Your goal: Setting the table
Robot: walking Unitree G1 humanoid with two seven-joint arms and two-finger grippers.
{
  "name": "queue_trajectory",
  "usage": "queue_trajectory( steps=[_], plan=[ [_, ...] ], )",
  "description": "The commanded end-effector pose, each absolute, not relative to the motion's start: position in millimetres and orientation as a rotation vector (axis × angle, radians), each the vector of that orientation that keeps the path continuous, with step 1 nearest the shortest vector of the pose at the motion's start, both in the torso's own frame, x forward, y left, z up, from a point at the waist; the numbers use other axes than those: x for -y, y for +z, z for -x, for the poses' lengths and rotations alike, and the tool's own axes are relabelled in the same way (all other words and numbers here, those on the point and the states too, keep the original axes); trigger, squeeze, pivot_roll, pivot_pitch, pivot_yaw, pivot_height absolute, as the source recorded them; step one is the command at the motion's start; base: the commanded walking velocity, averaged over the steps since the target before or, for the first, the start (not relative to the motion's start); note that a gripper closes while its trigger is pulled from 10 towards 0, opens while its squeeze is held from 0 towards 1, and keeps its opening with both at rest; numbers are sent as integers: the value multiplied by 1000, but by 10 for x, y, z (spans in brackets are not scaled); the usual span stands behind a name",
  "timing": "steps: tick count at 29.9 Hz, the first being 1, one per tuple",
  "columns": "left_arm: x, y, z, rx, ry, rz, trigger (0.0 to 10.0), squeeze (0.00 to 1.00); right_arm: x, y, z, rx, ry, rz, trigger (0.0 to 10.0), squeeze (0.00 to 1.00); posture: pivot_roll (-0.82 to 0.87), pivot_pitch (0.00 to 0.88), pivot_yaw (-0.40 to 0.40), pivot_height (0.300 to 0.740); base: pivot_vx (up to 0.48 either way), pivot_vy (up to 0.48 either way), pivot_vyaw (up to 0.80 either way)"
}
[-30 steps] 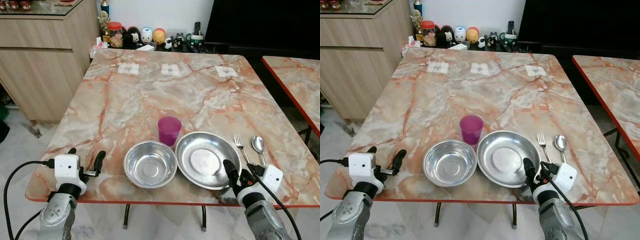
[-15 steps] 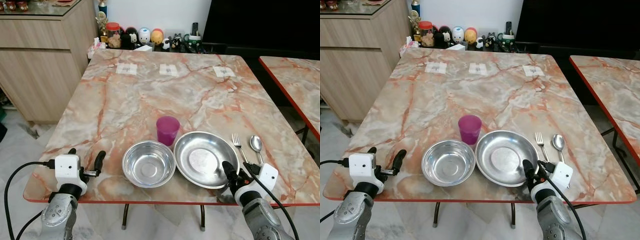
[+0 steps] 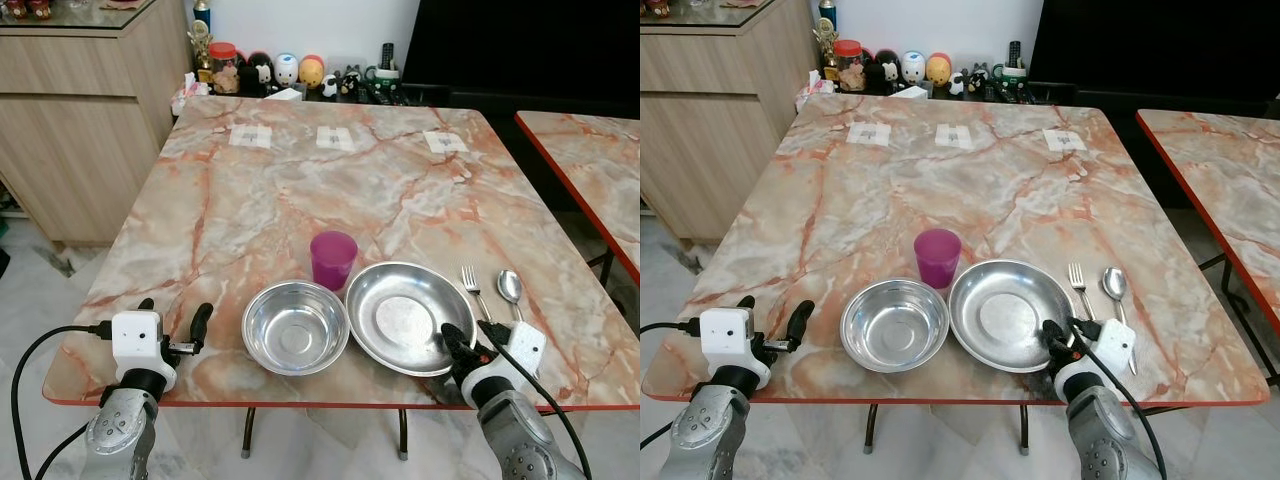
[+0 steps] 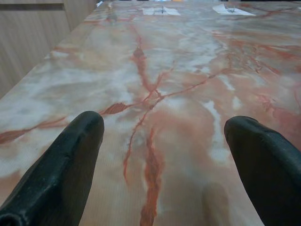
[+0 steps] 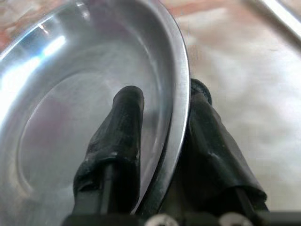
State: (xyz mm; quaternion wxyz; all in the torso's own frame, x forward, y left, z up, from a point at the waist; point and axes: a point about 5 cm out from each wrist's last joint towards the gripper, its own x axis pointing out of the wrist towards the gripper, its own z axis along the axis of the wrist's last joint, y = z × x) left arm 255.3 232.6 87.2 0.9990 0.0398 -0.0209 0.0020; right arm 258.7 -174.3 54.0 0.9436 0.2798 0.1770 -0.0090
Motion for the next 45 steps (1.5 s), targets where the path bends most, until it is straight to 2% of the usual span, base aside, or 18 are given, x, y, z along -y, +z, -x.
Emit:
queue_trajectory(
  steps=[1,6,9,18,23,25,26,27,34,45],
  plan=[
    [-2299,896,-2540,54,-4,-94,10000,0,1707,512,-2595,-375,-7,-556,0,0,94,83,-90,740,0,0,0],
    [-2280,887,-2532,54,-7,-93,10000,0,1764,584,-2629,-303,-56,-537,0,0,95,83,-92,740,0,0,0],
    [-2264,884,-2526,54,-9,-91,10000,0,1899,673,-2615,-205,-163,-529,0,0,95,84,-92,740,0,0,0],
    [-2230,871,-2522,53,-16,-86,10000,0,2176,867,-2390,37,-351,-495,0,0,88,83,-88,740,0,0,0],
    [-2267,846,-2525,43,5,-105,10000,0,2144,1112,-2443,180,-281,-506,0,0,86,82,-83,740,0,0,0],
    [-2383,774,-2497,16,67,-150,10000,0,2094,1269,-2505,253,-248,-511,0,0,88,78,-82,740,0,0,0],
    [-2449,751,-2476,7,103,-153,10000,0,2073,1312,-2526,269,-242,-510,9373,0,86,77,-81,740,0,0,0],
    [-2544,734,-2443,1,154,-143,10000,0,2046,1363,-2552,287,-233,-508,10000,0,90,79,-82,740,0,0,0],
    [-2809,882,-2387,71,292,-86,10000,0,1966,1389,-2585,310,-195,-517,10000,0,107,81,-86,740,0,0,0],
    [-2478,1131,-2584,188,144,-25,10000,0,1976,1381,-2569,310,-194,-489,10000,0,97,80,-82,740,0,0,0]
  ],
)
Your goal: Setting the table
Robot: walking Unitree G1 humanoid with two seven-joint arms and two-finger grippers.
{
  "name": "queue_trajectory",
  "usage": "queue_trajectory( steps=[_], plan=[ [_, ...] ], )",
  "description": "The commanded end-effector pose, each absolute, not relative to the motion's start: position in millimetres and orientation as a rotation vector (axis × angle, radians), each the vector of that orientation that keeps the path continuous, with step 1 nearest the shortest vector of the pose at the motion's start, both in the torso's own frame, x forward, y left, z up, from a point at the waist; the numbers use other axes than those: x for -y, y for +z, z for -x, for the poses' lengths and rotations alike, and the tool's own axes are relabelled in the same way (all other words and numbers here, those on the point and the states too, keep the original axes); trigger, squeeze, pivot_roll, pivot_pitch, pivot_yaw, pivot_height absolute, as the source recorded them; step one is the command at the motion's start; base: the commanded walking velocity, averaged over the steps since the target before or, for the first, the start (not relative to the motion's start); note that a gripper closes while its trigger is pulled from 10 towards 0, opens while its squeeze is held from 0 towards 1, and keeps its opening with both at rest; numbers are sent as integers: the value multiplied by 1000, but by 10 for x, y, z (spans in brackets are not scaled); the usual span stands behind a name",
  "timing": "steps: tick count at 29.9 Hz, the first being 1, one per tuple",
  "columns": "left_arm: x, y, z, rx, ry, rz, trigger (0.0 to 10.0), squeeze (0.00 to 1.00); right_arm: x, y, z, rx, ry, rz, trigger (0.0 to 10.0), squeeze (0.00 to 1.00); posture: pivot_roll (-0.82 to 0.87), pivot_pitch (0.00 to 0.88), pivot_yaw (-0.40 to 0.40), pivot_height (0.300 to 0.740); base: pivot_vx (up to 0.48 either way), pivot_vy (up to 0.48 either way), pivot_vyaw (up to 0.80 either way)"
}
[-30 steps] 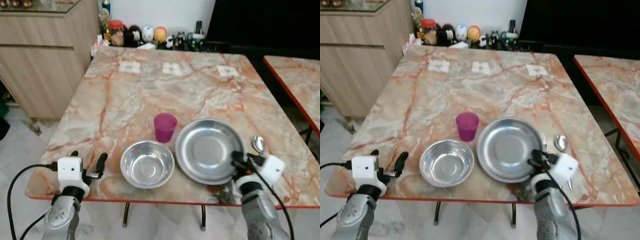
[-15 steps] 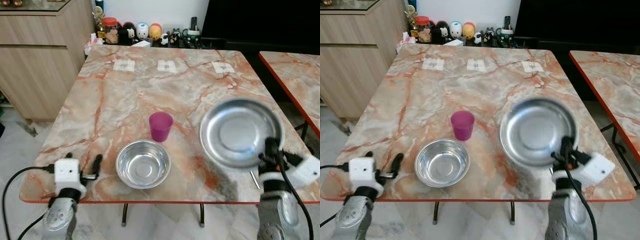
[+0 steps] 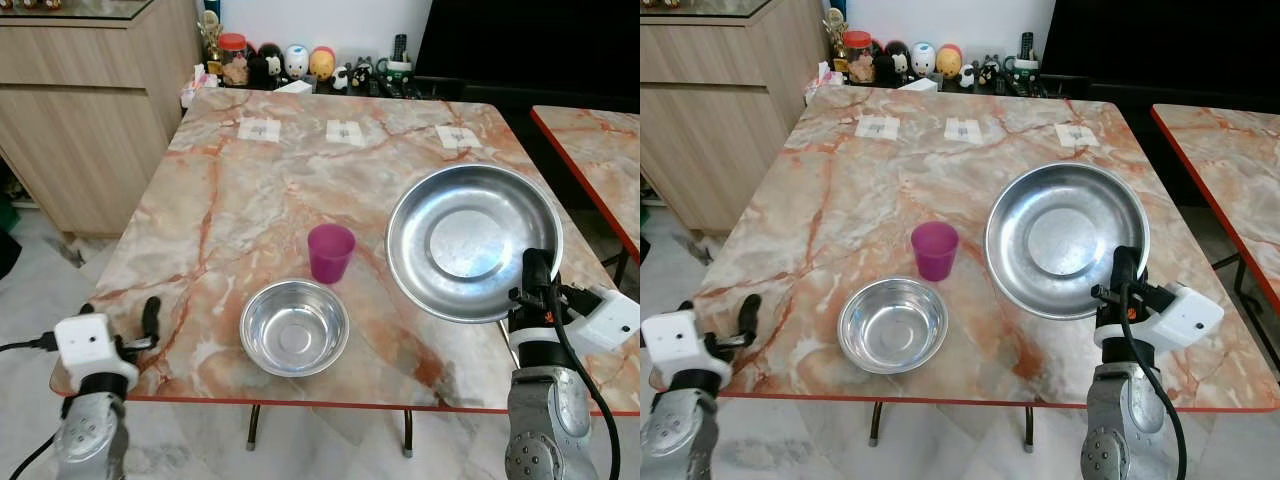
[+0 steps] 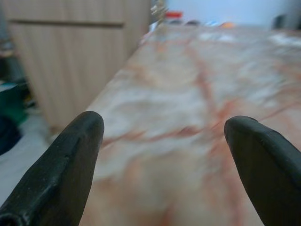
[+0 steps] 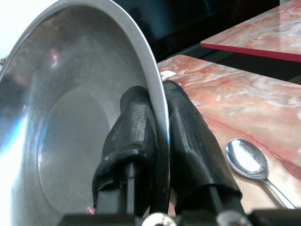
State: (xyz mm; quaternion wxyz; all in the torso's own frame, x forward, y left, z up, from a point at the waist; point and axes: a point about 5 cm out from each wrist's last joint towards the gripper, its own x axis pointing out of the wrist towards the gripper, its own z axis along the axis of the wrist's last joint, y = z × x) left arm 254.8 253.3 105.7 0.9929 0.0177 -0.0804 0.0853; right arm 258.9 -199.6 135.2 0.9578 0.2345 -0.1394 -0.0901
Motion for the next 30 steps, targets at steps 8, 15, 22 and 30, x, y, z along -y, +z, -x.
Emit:
queue_trajectory(
  steps=[8,15,22,30],
  plan=[
    [-2429,1115,-2580,180,130,-21,10000,0,1933,1342,-2579,291,-178,-479,10000,0,99,79,-80,740,0,0,0],
    [-2364,1062,-2538,154,104,-9,10000,0,1937,1322,-2583,285,-183,-487,10000,0,103,80,-81,740,0,0,0],
    [-2357,1067,-2547,154,100,-7,10000,0,1932,1301,-2590,271,-181,-481,10000,0,101,79,-80,740,0,0,0],
    [-2373,1064,-2532,150,113,-5,10000,0,1928,1293,-2590,268,-179,-477,10000,0,104,80,-80,740,-30,0,0]
  ],
)
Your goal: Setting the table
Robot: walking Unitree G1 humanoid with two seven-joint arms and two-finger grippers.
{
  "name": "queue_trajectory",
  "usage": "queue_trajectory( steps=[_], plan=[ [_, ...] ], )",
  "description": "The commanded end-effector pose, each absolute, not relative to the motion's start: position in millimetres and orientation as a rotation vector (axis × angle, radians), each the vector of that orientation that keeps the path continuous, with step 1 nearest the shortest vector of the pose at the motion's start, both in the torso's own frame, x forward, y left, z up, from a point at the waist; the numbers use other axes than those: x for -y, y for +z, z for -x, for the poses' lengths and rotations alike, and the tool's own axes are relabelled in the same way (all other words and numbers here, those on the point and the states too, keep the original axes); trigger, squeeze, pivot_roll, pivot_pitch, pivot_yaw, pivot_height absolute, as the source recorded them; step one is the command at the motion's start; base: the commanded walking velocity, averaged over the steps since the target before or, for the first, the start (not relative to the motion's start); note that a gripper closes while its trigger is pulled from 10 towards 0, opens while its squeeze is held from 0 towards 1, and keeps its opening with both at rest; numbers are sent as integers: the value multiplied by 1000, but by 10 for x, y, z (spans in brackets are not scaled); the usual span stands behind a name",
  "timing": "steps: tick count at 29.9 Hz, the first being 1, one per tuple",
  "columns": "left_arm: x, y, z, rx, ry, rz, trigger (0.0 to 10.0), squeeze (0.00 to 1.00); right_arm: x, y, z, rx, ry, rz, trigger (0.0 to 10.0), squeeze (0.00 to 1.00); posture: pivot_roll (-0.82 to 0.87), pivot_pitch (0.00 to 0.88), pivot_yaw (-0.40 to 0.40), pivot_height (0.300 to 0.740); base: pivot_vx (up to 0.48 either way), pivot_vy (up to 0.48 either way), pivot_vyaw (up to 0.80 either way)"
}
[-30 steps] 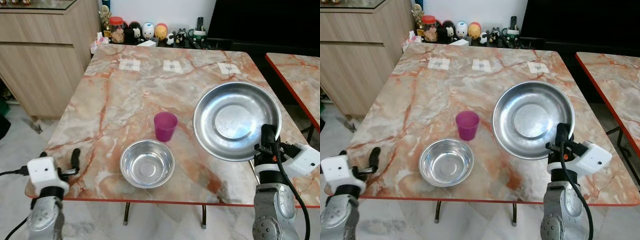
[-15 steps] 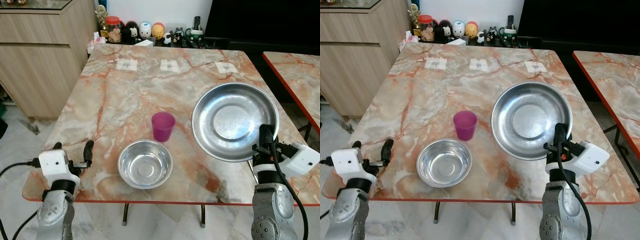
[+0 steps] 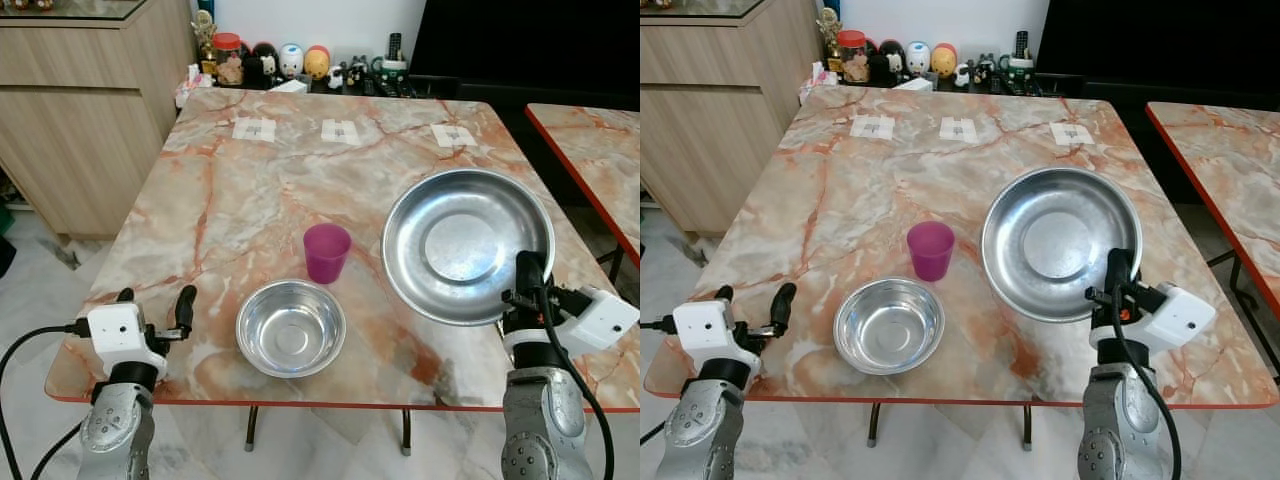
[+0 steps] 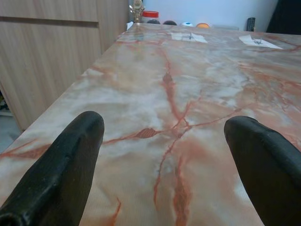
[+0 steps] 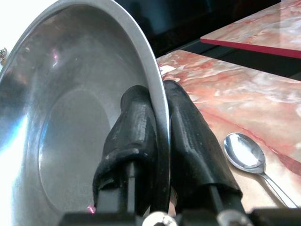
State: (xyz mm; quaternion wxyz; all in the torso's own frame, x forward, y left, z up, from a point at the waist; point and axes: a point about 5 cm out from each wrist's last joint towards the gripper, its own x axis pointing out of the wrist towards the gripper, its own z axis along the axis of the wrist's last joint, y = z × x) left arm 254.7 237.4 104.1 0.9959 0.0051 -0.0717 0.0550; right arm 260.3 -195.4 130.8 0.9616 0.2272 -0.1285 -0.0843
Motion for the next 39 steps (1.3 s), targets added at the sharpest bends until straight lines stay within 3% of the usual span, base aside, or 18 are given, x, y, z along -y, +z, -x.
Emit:
queue_trajectory(
  steps=[1,28,39],
  plan=[
    [-2375,1065,-2532,149,113,-5,10000,0,1928,1291,-2591,267,-180,-477,10000,0,104,80,-80,740,-244,0,0],
    [-2377,1054,-2535,143,107,-10,10000,0,1926,1250,-2586,256,-185,-478,10000,0,106,81,-76,740,-245,0,0],
    [-2386,1046,-2529,139,109,-12,10000,0,1924,1240,-2579,255,-188,-477,10000,0,105,81,-75,740,-22,0,0]
  ],
)
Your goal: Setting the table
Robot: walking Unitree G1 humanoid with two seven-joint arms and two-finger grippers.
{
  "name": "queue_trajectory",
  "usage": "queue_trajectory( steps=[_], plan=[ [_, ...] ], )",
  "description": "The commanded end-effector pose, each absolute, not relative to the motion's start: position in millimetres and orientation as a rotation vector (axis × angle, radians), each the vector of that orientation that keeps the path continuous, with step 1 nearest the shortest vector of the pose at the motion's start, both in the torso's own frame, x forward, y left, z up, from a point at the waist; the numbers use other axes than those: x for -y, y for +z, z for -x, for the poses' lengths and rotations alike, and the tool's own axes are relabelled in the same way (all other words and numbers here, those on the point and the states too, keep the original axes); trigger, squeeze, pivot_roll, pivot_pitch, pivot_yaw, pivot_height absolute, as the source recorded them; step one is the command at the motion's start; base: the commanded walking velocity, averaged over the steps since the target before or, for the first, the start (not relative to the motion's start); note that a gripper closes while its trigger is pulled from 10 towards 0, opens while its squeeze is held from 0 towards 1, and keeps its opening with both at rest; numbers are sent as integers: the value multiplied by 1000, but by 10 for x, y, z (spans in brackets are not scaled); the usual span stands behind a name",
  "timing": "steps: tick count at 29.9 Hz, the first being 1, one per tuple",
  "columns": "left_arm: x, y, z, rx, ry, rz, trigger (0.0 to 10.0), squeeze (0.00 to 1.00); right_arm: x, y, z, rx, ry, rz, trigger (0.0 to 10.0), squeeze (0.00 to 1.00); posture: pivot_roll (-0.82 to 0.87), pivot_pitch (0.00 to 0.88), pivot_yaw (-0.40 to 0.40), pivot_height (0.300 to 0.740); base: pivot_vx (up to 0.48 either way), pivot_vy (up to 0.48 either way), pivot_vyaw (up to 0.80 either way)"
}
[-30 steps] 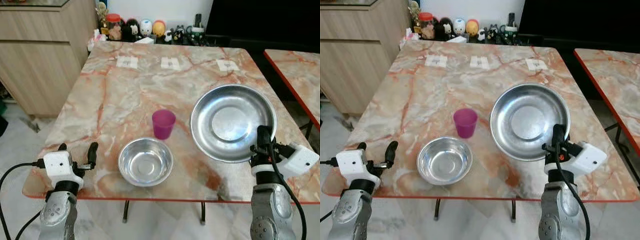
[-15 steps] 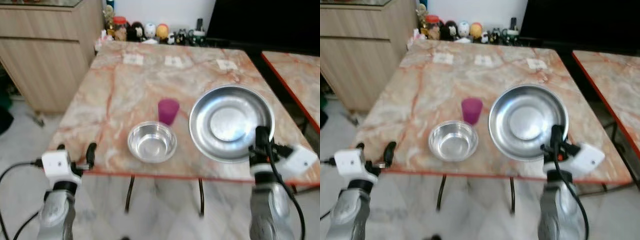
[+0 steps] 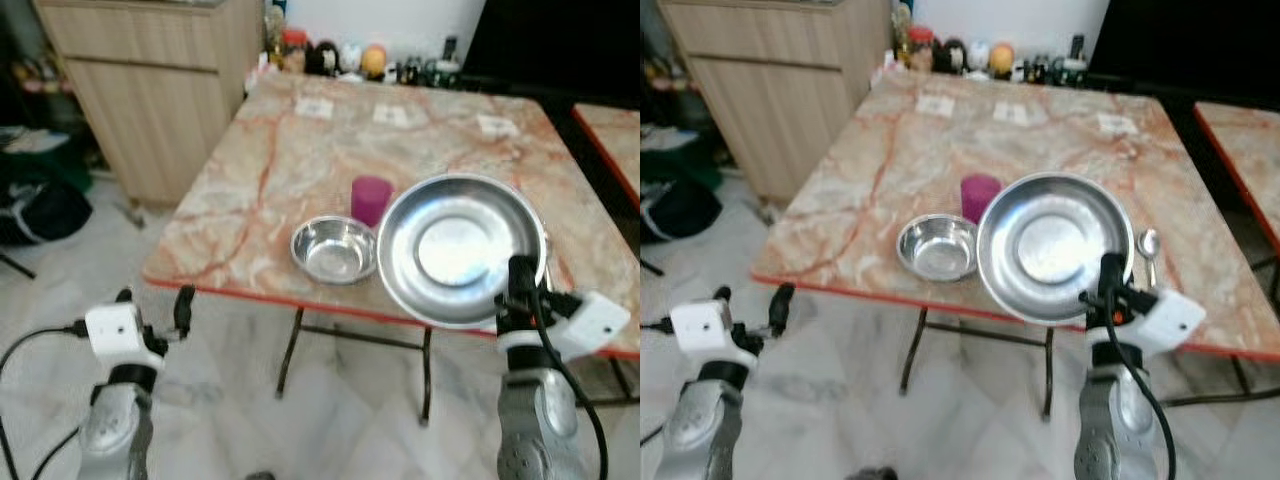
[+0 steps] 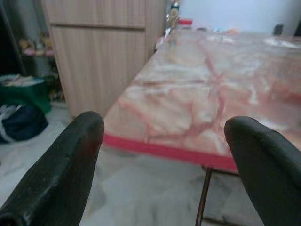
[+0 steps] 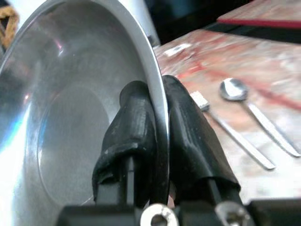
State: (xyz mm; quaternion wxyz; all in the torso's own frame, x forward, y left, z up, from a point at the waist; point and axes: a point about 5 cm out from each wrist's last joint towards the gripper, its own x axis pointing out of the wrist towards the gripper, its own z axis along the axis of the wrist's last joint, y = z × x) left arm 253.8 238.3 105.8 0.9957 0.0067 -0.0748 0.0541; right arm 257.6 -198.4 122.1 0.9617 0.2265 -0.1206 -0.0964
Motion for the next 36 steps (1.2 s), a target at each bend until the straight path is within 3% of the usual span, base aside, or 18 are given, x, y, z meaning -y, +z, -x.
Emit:
queue_trajectory(
  steps=[1,13,23,36],
  plan=[
    [-2386,1043,-2529,138,109,-12,10000,0,1924,1240,-2579,255,-188,-477,10000,0,105,81,-75,740,0,0,0],
    [-2398,1000,-2499,123,111,-11,10000,0,1947,1170,-2518,237,-205,-472,10000,0,104,84,-75,740,-20,0,0],
    [-2389,1000,-2505,122,108,-14,10000,0,1967,1123,-2484,221,-218,-465,10000,0,104,83,-76,740,-271,0,0],
    [-2420,890,-2455,78,120,-29,10000,0,2421,512,-2006,16,-581,-458,10000,0,105,84,-80,740,0,0,0]
  ],
)
